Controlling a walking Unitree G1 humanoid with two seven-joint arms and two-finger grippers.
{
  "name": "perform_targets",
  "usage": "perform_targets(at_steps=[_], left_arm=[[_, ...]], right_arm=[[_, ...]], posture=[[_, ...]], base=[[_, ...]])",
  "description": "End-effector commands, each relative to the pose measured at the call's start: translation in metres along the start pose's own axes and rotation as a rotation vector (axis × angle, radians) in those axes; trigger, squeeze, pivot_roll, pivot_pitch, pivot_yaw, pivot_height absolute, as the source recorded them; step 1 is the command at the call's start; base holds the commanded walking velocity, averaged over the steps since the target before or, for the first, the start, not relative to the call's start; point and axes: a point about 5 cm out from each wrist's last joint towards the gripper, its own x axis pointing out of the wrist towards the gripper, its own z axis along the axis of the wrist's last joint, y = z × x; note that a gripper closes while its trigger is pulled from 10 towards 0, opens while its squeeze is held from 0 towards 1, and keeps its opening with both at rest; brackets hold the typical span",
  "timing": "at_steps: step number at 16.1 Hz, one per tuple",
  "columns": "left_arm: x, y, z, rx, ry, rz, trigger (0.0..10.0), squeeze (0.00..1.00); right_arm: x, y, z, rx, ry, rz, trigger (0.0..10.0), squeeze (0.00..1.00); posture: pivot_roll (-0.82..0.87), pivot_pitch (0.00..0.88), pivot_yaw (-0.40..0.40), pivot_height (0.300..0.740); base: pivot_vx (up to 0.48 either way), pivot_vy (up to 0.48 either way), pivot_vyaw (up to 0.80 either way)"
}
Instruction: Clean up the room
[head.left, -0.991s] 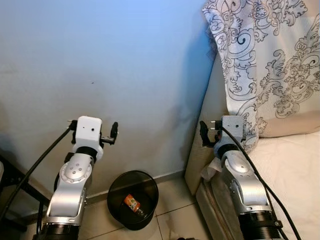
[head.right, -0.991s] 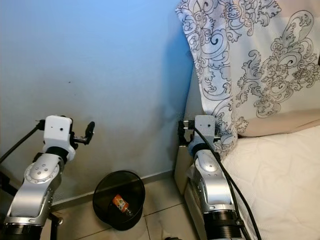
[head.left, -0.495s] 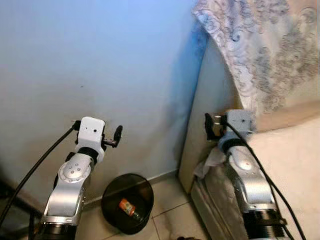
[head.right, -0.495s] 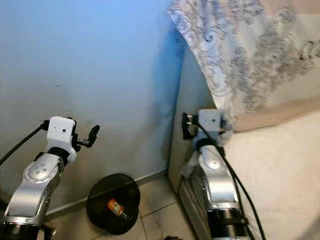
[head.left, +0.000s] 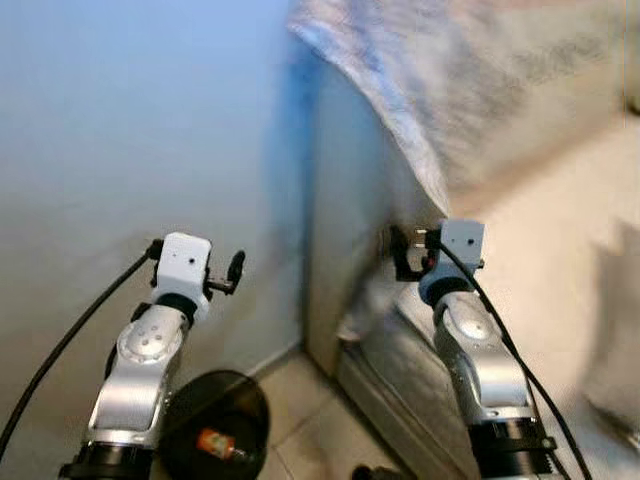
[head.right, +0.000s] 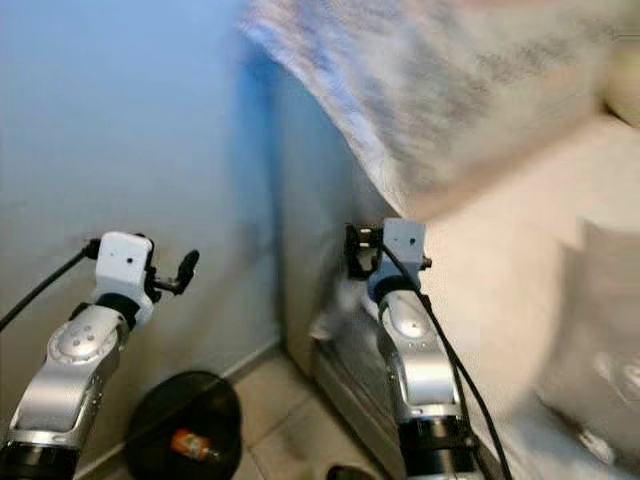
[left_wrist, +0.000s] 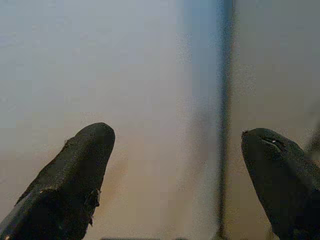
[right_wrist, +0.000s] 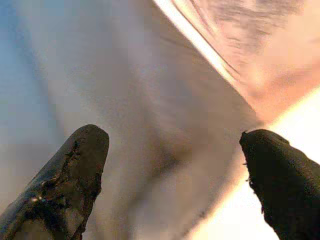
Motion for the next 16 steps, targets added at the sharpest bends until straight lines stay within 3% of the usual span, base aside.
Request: perform_targets(at_steps=[1, 7, 16], left_arm=[[-0.001, 0.004, 0.002, 0.021, -0.006, 0.003, 10.0, 0.01], [-0.001, 0.003, 0.001, 0.020, -0.004, 0.000, 10.0, 0.01], [-0.003, -0.007, 0.001, -0.008, -0.007, -0.081, 10.0, 0.00]], right_arm=[[0.001, -0.001, 0.007, 0.008, -0.021, 0.000, 10.0, 1.00], [0.001, 0.006, 0.007, -0.006, -0.005, 0.063, 10.0, 1.00], [0.000, -0.001, 0.011, -0.019, -0.066, -0.002, 10.0, 1.00]], posture=[[0.09, 0.000, 0.010, 0.740], [0.10, 0.000, 0.009, 0.740], [0.10, 0.000, 0.009, 0.740]], base=[[0.000, 0.000, -0.78], [0.000, 0.000, -0.78], [0.000, 0.000, -0.78]])
